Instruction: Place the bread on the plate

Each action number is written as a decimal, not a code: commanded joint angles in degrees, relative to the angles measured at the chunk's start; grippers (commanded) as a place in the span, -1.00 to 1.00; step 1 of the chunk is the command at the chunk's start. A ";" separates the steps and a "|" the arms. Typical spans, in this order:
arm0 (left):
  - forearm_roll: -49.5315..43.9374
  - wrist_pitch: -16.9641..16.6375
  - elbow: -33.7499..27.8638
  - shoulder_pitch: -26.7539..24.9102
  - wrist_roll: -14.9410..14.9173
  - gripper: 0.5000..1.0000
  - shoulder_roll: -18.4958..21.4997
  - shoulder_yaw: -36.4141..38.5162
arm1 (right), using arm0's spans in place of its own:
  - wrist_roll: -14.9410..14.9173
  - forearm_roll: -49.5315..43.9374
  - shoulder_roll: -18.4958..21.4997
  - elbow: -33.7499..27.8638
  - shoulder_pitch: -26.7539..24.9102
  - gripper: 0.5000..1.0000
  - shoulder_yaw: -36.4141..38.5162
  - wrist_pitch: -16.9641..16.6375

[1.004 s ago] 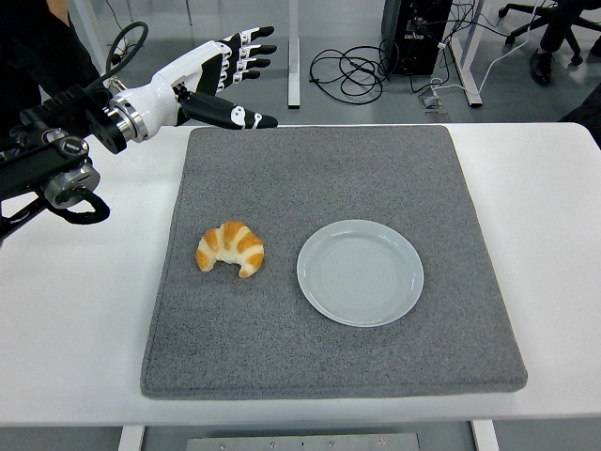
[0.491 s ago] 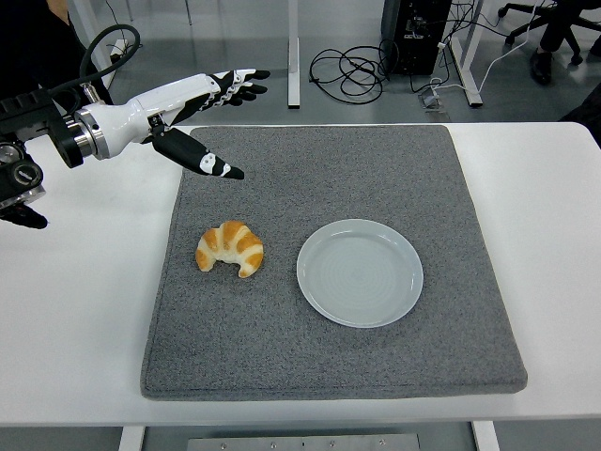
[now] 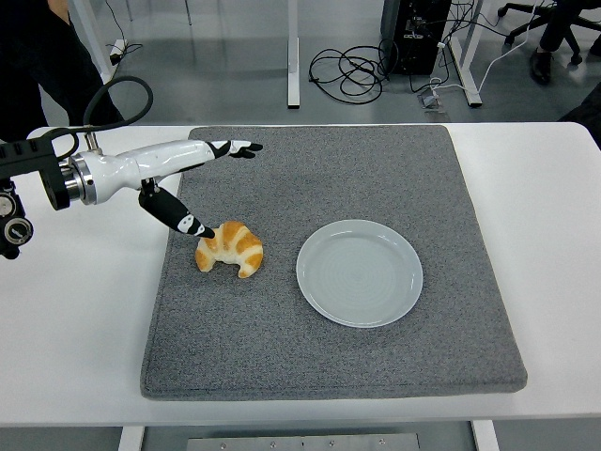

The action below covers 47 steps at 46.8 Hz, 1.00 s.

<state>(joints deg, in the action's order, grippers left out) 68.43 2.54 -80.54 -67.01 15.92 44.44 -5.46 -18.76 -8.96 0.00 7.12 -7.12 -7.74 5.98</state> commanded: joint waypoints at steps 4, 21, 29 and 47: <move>3.28 -0.08 0.03 0.39 0.07 0.91 0.39 2.21 | 0.04 0.00 0.00 0.00 0.00 1.00 0.00 0.00; 6.80 -3.94 4.07 3.99 6.13 0.91 -4.27 2.65 | -0.05 0.00 0.00 0.00 0.00 1.00 0.00 0.00; 6.01 -5.44 8.20 4.96 6.22 0.91 -7.52 2.65 | -0.05 0.00 0.00 0.00 0.00 1.00 0.00 0.00; 6.80 -7.80 11.63 6.45 1.83 0.91 -9.19 2.82 | -0.05 0.00 0.00 -0.09 0.00 1.00 0.00 0.00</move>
<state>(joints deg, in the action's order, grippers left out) 75.06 -3.62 -69.68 -60.67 18.06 35.37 -2.73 -18.76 -8.96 0.00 7.12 -7.12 -7.73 5.98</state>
